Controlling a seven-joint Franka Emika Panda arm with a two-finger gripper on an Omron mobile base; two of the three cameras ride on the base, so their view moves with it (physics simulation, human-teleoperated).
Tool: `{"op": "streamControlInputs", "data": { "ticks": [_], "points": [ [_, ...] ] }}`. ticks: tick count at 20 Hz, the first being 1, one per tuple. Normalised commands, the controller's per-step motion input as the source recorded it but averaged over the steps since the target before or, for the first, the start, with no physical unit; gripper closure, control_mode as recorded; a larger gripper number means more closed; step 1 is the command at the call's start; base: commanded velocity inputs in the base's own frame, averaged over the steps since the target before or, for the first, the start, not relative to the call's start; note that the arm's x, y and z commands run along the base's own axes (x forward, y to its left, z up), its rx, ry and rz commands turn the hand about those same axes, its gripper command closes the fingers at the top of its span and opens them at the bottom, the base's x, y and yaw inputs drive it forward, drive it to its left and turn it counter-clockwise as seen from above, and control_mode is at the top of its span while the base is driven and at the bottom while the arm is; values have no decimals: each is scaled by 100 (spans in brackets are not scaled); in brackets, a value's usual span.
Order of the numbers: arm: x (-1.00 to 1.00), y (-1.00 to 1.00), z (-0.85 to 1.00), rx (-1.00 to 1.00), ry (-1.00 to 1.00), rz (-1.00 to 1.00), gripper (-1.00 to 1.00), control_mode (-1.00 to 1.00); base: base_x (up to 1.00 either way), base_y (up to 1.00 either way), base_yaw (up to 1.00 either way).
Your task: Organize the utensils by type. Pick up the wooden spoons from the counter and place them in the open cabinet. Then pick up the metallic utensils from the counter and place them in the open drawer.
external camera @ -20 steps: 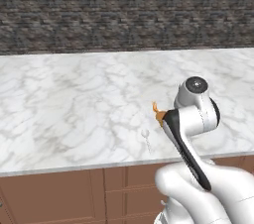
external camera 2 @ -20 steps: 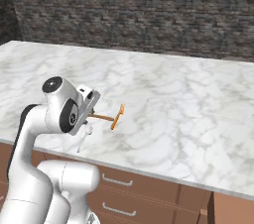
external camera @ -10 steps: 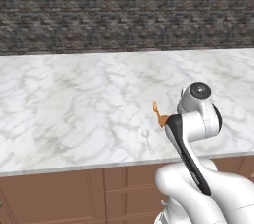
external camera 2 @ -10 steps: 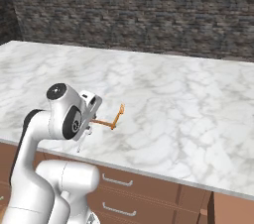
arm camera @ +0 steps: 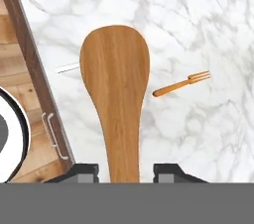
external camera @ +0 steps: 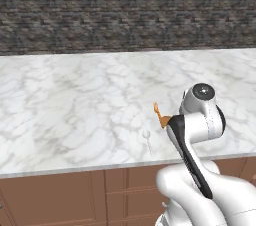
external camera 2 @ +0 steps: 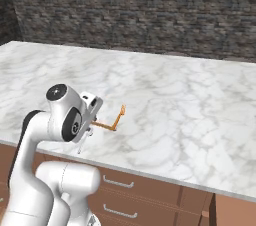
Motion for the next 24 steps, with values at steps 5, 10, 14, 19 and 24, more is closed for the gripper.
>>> {"op": "streamControlInputs", "data": {
  "ticks": [5, 10, 14, 19, 24],
  "points": [
    [-26, 0, 0, 0, -5, 0, 100, 100, -8, 0, 0],
    [0, 0, 0, 0, 0, 0, 100, 100, -44, -2, -6],
    [0, 0, 0, 0, 0, 0, 100, 100, -46, 0, -21],
    [0, 0, 0, 0, 0, 0, 100, 100, -36, 0, -29],
    [0, 0, 0, 0, 0, 0, 100, 100, -35, -2, -41]
  ]
}}
